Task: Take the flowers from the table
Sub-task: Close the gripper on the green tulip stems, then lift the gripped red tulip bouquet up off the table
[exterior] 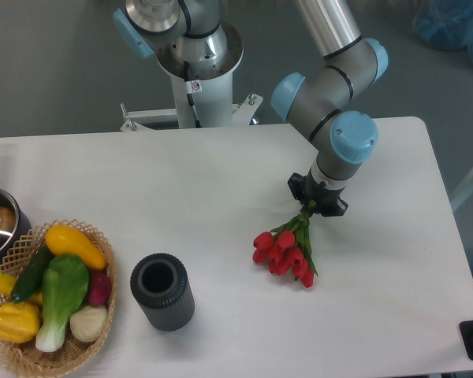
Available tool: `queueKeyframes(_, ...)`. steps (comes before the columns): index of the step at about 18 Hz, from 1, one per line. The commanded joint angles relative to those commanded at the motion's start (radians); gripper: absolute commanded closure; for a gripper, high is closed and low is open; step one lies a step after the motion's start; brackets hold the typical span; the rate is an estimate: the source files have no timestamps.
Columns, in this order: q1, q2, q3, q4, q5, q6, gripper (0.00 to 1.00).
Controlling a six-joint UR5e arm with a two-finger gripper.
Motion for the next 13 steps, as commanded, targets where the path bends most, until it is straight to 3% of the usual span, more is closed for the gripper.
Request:
queueKeyframes(2, 0.0, 0.025, 0.038, -0.034, -0.003, -0.002, 0.87)
queueKeyframes(6, -0.018, 0.06, 0.117, -0.034, -0.032, -0.02, 0.87)
queueKeyframes(13, -0.04, 0.075, 0.278, -0.023, -0.241, -0.185, 0.87)
